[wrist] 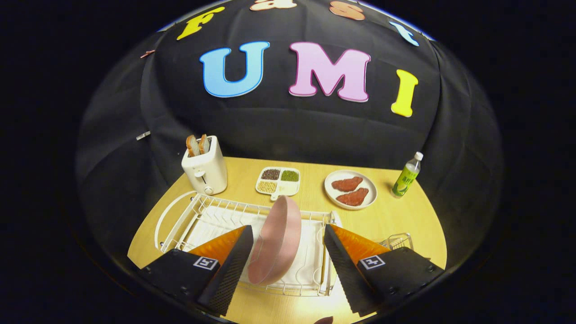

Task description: Take the plate from the dish rack, then take the spoon from the basket and place it into the plate.

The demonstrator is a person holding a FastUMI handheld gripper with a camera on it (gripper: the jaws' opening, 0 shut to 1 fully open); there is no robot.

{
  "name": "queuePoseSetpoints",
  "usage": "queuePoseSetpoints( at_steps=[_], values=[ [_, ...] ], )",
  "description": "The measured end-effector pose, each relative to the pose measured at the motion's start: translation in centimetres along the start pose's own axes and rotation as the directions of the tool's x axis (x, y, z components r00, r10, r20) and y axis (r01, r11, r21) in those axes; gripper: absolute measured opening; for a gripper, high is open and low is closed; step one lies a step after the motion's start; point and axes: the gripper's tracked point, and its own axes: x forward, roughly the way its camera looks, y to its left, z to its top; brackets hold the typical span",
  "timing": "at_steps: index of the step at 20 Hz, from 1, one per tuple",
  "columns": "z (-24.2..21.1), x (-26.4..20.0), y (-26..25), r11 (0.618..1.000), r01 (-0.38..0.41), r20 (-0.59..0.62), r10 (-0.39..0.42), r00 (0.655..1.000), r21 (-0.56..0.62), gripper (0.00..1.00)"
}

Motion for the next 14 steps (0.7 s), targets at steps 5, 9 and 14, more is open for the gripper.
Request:
queuePoseSetpoints(
  at_steps=[5,9,14],
  values=[
    [-3.1,3.6,0.3,0.995,0.020,-0.151,-0.005,0.989,0.097,0.90],
    [-4.8,5.3,-0.5,0.991,0.096,-0.221,-0.074,0.972,0.090,0.55],
    [-4.9,5.9,-0.7,0.984,0.164,-0.257,-0.142,0.956,0.065,0.32]
  ],
)
